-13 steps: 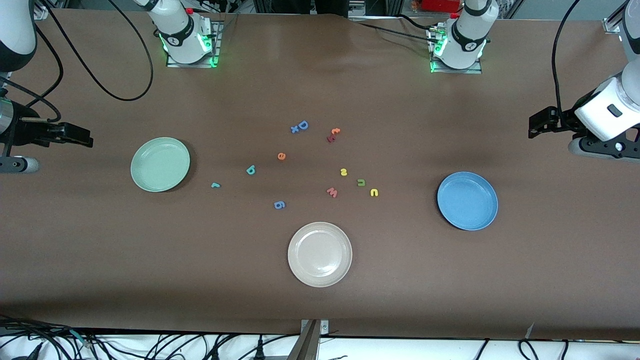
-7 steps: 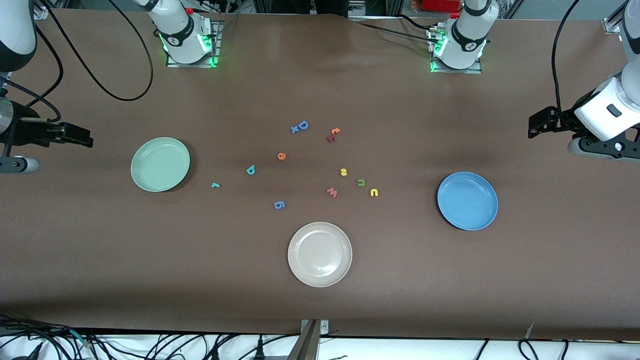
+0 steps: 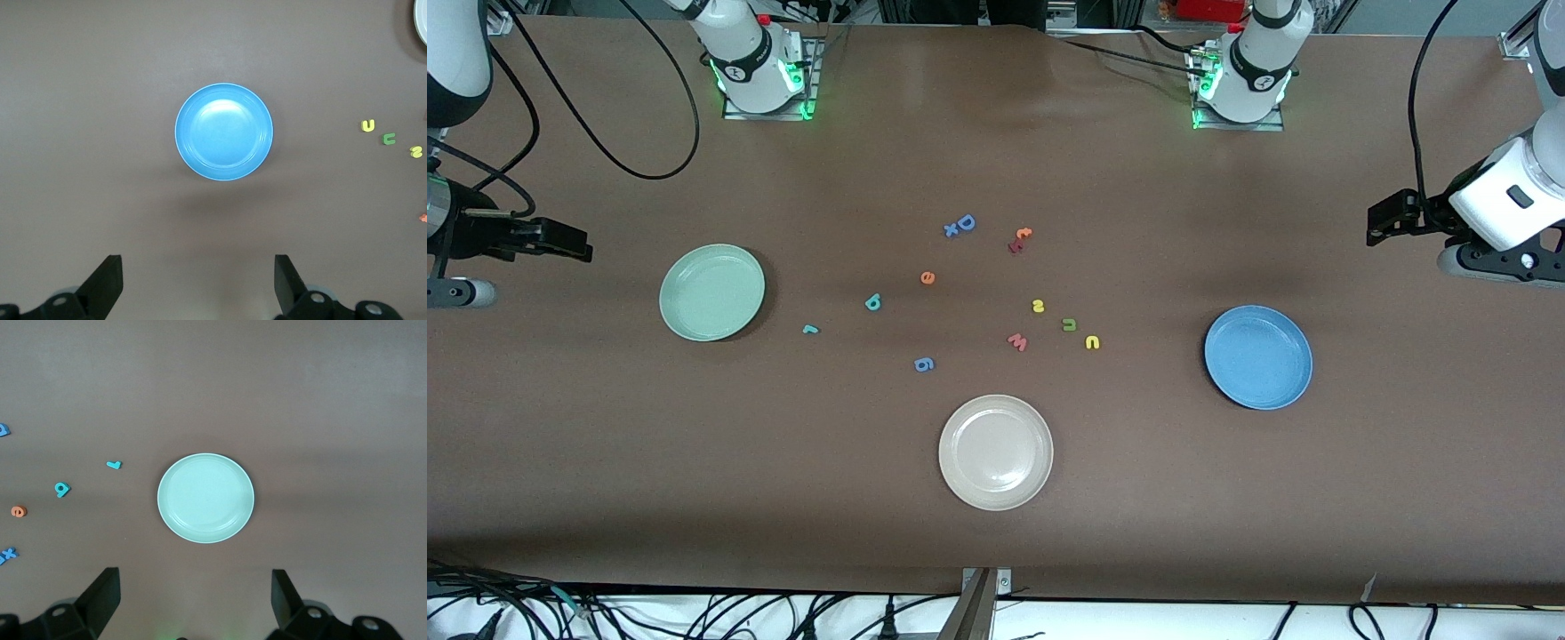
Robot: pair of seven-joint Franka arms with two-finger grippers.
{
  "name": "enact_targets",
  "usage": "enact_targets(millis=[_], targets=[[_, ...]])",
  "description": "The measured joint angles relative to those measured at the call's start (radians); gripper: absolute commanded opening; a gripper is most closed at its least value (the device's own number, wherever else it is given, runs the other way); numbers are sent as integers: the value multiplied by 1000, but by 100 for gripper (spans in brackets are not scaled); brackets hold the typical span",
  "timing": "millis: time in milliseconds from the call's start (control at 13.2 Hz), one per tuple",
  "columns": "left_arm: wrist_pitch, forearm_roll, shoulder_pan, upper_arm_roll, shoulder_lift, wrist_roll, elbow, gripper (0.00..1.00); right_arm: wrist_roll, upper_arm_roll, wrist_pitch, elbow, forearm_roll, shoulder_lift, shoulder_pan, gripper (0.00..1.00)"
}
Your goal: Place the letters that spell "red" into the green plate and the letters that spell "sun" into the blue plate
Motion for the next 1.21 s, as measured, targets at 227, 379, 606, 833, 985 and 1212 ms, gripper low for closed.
enact_targets(millis=[227,379,606,833,985,1212], targets=[[0,0,1,0,0,-1,0,100,0,0,0,0,0,0,0,100],[0,0,1,0,0,-1,0,100,0,0,0,0,0,0,0,100],[0,0,1,0,0,-1,0,100,0,0,0,0,0,0,0,100],[0,0,1,1,0,-1,0,100,0,0,0,0,0,0,0,100],[0,0,1,1,1,-2,0,100,0,0,0,0,0,0,0,100],[0,0,1,1,1,-44,0,100,0,0,0,0,0,0,0,100]])
